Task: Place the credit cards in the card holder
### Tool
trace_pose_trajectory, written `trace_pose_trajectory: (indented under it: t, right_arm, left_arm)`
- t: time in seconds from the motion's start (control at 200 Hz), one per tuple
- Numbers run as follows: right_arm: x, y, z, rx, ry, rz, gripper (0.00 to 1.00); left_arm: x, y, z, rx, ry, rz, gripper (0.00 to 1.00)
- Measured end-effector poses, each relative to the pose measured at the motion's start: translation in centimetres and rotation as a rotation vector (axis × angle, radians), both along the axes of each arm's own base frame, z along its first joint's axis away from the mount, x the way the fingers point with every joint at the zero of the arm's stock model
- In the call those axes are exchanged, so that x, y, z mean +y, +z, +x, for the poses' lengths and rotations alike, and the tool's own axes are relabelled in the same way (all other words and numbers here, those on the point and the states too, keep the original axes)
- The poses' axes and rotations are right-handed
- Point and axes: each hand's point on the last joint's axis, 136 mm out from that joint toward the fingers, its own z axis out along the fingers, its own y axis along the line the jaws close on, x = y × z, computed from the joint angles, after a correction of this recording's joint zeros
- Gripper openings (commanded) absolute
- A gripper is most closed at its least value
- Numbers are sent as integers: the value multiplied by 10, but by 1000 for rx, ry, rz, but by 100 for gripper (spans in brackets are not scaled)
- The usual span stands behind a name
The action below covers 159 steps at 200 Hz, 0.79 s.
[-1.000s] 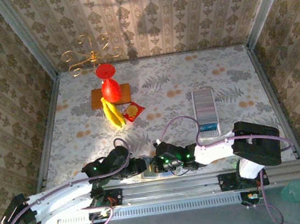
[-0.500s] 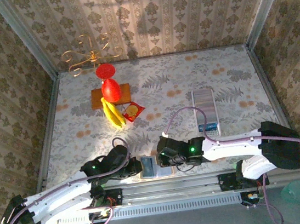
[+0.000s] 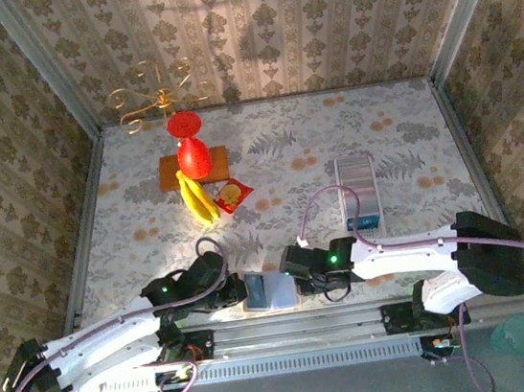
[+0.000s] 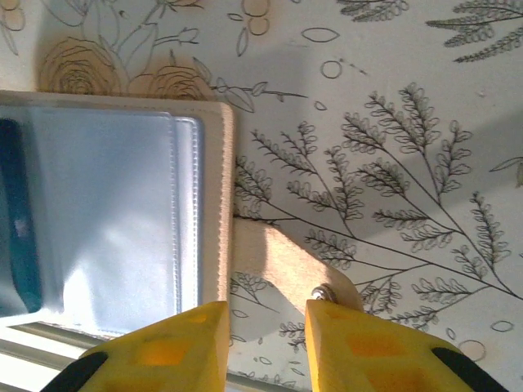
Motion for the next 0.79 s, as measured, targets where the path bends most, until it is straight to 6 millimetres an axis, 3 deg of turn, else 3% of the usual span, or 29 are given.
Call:
trace_pose_trajectory:
  t: [0.145,0.31,0.43,0.615,0.795]
  right_arm:
    - [-16,15,15,-34,-41,45,39]
    - [-54,50,46,-126,-153,162,50]
    - [-75,55,44,-157,-198,243,57]
    - [-68,32,22,-67,-157,300,56]
    - [-41,17,10,15,-73,319,54]
  left_arm:
    - [0,-1,1,1,-1,6,6]
    - [1,-3,4,10,6,17,7]
    - [0,-3,6,15,6,23,8]
    - [-2,2,9,4,0,16,8]
    - [-2,2,9,6,4,18,8]
